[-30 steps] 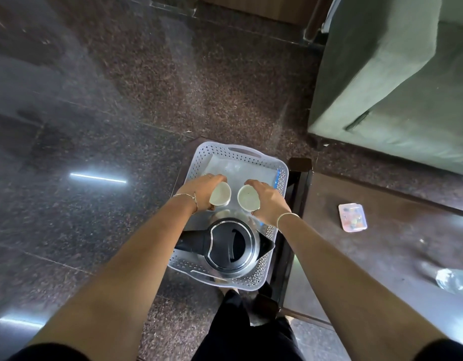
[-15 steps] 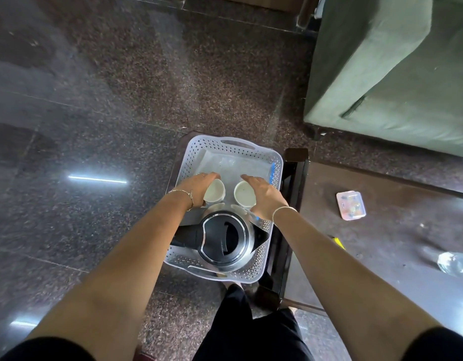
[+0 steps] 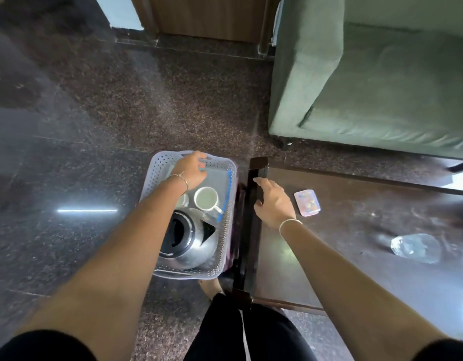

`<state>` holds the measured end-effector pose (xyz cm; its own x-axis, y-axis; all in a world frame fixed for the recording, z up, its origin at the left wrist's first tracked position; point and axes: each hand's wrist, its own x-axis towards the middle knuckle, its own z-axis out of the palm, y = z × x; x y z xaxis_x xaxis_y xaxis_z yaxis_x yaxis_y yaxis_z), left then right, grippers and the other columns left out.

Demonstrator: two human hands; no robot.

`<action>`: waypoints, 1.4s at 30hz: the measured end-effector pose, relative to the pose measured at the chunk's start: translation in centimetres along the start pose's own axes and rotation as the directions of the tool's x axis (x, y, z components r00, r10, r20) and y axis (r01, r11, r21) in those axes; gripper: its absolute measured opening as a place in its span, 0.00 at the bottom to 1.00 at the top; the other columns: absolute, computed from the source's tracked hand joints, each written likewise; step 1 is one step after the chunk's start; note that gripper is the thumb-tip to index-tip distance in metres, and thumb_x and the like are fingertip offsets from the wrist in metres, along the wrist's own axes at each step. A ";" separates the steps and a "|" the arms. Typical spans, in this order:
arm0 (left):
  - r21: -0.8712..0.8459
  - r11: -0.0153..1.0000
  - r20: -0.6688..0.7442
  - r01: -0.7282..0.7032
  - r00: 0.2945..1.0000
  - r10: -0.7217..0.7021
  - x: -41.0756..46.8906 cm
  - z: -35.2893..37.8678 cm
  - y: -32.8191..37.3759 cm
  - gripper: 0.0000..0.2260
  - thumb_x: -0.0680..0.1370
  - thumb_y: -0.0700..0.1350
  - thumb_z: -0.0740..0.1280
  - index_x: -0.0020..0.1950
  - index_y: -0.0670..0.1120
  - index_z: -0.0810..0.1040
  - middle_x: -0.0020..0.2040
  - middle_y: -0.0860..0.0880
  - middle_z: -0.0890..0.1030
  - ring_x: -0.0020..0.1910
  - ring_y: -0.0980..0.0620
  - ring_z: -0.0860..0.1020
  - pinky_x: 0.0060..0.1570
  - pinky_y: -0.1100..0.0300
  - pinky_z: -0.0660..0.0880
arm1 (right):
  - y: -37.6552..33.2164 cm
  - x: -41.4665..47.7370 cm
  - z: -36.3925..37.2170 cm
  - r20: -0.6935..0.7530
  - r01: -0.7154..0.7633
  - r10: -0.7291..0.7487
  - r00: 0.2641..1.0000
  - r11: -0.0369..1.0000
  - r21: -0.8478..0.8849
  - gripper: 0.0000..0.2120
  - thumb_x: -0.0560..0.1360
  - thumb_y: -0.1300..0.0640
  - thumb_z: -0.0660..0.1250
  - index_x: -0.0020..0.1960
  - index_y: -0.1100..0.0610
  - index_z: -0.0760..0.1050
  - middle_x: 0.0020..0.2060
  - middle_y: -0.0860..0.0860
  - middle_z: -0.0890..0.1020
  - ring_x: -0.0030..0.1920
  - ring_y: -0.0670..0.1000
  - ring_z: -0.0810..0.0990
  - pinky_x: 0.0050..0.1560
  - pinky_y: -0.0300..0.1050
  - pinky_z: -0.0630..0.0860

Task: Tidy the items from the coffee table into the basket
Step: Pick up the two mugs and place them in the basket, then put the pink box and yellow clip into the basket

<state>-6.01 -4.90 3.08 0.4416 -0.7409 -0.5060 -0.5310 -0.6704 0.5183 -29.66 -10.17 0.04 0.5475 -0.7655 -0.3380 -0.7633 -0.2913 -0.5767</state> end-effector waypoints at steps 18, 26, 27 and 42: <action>-0.470 0.840 0.217 0.271 0.958 -0.188 -3.2 24.8 11.2 0.15 0.77 0.38 0.64 0.63 0.43 0.76 0.60 0.43 0.81 0.58 0.46 0.79 0.58 0.56 0.73 | 20.0 0.0 -4.7 0.035 -0.499 0.499 0.866 0.867 -0.005 0.26 0.73 0.54 0.68 0.67 0.60 0.65 0.64 0.58 0.71 0.66 0.61 0.69 0.60 0.52 0.70; -0.503 0.793 0.218 0.343 0.939 -0.268 -1.9 29.1 9.6 0.15 0.78 0.40 0.64 0.65 0.45 0.76 0.63 0.46 0.79 0.61 0.48 0.77 0.65 0.49 0.72 | 22.5 4.7 -0.3 0.070 -0.402 0.405 0.912 0.914 -0.057 0.34 0.69 0.45 0.74 0.65 0.61 0.63 0.63 0.57 0.70 0.65 0.62 0.70 0.58 0.53 0.72; -0.506 0.787 0.219 0.352 0.936 -0.277 -1.9 29.3 9.3 0.16 0.77 0.40 0.64 0.65 0.45 0.76 0.63 0.45 0.78 0.62 0.47 0.77 0.65 0.48 0.72 | 22.6 5.1 0.1 0.056 -0.404 0.407 0.912 0.913 -0.057 0.34 0.69 0.45 0.74 0.65 0.61 0.62 0.63 0.57 0.70 0.65 0.62 0.71 0.58 0.53 0.73; -0.812 0.452 0.261 0.369 0.922 -0.285 -3.6 27.9 12.3 0.21 0.80 0.43 0.64 0.72 0.44 0.66 0.67 0.47 0.72 0.64 0.49 0.72 0.63 0.50 0.68 | 22.3 1.4 -2.4 0.514 -0.571 0.348 0.784 0.080 0.817 0.17 0.72 0.49 0.71 0.54 0.61 0.77 0.42 0.56 0.81 0.40 0.53 0.83 0.46 0.49 0.82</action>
<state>-34.35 -9.37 -7.97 0.3702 -0.4819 -0.7942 0.5105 -0.6087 0.6073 -46.76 -19.09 -11.56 0.3399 -0.4071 -0.8478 -0.0936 0.8823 -0.4612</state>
